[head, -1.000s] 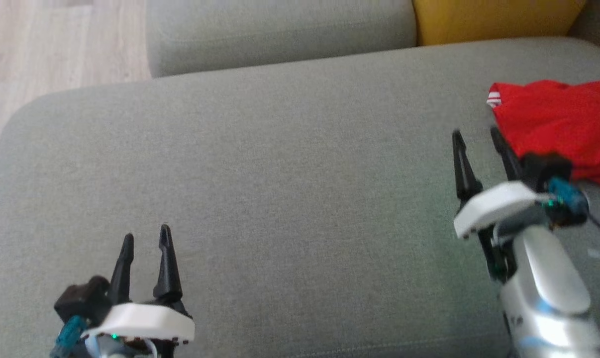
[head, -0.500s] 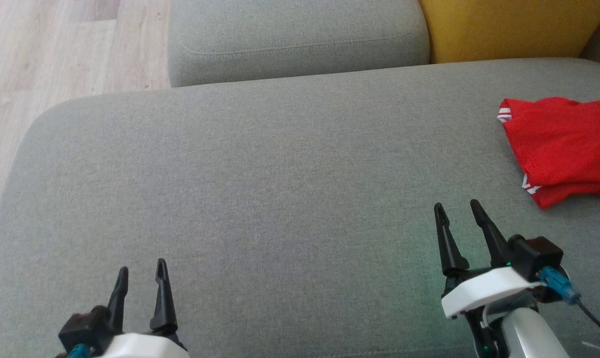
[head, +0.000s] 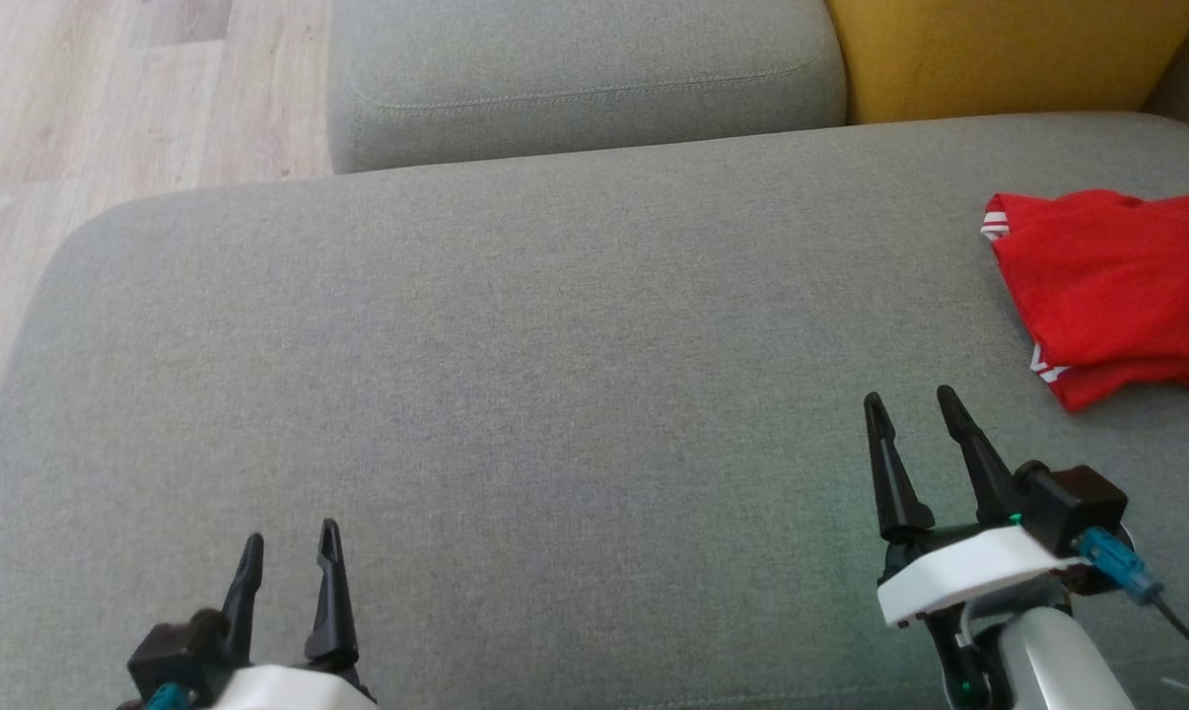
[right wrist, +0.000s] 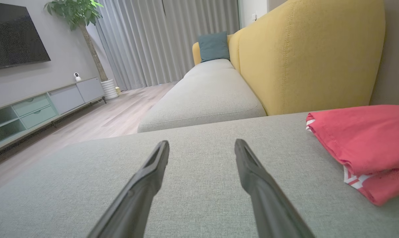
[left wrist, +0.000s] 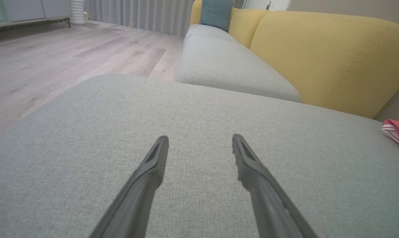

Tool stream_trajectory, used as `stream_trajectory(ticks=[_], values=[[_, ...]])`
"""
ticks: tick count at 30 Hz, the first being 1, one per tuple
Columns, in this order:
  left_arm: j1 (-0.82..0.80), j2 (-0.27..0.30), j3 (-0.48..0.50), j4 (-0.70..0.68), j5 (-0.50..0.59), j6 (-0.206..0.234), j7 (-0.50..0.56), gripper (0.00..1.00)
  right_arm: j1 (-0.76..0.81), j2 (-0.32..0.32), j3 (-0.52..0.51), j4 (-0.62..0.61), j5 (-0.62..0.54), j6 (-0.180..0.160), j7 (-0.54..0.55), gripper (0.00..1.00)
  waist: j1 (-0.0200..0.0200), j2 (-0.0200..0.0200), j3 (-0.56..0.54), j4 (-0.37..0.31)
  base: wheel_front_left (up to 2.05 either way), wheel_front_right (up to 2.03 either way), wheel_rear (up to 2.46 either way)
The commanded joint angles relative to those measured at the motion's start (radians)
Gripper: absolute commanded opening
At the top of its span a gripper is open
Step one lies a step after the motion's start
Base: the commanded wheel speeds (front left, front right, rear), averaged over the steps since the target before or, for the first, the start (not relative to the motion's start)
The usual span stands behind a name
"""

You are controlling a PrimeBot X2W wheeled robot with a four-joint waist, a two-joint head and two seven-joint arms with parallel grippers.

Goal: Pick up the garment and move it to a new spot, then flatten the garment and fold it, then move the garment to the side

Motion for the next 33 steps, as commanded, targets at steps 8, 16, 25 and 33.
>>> stream_trajectory(ticks=[8,16,25,33], values=[[0.002,-0.001,-0.005,0.032,0.003,-0.007,0.003,0.00,0.020,0.001,0.003,0.017,0.002,0.000,0.012,0.00,0.0000,0.0000,0.001,0.004,0.00,0.00,0.00],[0.002,0.001,0.001,0.084,-0.055,-0.015,0.015,0.00,0.059,-0.001,-0.001,0.065,0.063,0.000,0.021,0.00,0.0000,0.0000,0.002,0.006,0.00,0.00,0.00],[-0.021,0.005,0.013,0.089,-0.156,-0.029,0.037,0.00,0.051,-0.006,-0.012,0.059,0.168,0.001,0.035,0.00,0.0000,0.0000,0.003,0.010,0.00,0.00,0.00],[-0.043,0.009,0.025,0.094,-0.257,-0.044,0.059,0.00,0.044,-0.010,-0.024,0.052,0.273,0.001,0.051,0.00,0.0000,0.0000,0.005,0.014,0.00,0.00,0.00]])
